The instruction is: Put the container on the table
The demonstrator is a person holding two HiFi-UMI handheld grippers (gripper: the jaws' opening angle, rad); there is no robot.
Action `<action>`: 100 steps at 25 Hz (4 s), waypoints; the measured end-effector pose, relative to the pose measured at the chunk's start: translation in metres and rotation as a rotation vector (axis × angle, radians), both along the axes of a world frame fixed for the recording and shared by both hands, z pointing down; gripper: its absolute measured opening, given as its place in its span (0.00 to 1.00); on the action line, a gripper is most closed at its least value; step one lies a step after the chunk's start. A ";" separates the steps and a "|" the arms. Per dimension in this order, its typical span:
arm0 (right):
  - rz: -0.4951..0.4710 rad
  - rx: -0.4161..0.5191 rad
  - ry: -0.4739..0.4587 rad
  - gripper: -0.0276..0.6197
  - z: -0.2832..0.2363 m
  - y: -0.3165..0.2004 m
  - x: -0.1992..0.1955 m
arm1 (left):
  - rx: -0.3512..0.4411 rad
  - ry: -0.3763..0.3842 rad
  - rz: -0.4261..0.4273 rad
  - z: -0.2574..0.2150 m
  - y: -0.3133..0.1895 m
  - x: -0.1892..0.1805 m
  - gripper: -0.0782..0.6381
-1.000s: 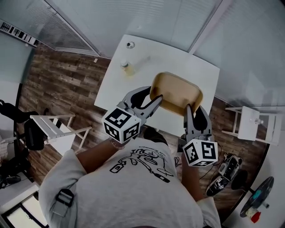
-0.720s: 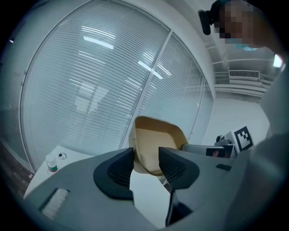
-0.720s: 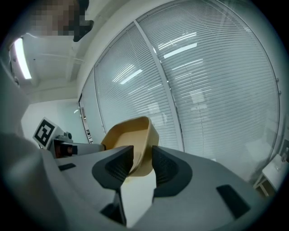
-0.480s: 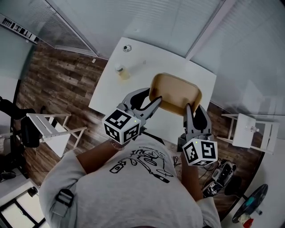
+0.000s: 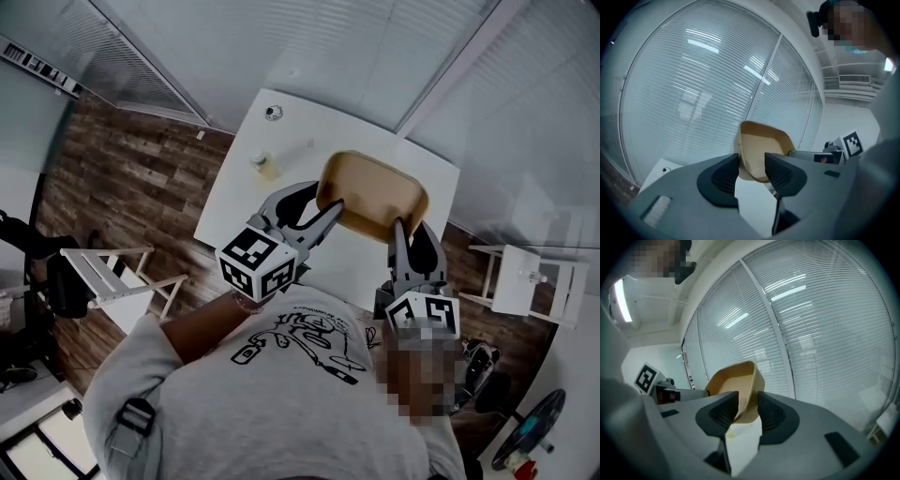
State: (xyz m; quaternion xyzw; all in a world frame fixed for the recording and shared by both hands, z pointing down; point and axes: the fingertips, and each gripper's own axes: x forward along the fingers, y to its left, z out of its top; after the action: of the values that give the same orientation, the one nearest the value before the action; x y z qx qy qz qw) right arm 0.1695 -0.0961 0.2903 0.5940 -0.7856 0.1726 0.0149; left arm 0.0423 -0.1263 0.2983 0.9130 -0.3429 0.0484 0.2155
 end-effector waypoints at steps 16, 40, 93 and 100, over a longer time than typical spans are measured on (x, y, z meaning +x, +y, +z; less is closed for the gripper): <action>0.027 -0.004 0.010 0.22 0.001 -0.010 -0.017 | -0.013 0.011 0.031 0.002 -0.015 -0.016 0.34; 0.024 -0.103 -0.006 0.22 0.047 0.003 -0.017 | -0.120 -0.032 0.059 0.050 -0.002 -0.015 0.34; 0.045 -0.365 -0.047 0.22 0.231 0.008 -0.013 | -0.354 -0.101 0.069 0.232 0.006 -0.013 0.34; 0.054 -0.424 -0.050 0.22 0.267 0.008 -0.009 | -0.398 -0.129 0.062 0.266 0.008 -0.010 0.34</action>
State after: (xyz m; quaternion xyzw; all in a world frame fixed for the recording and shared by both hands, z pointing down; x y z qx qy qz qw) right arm 0.1604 -0.0876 0.5575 0.5938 -0.7157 0.3491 0.1154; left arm 0.0324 -0.1182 0.5646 0.8576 -0.3115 0.1801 0.3675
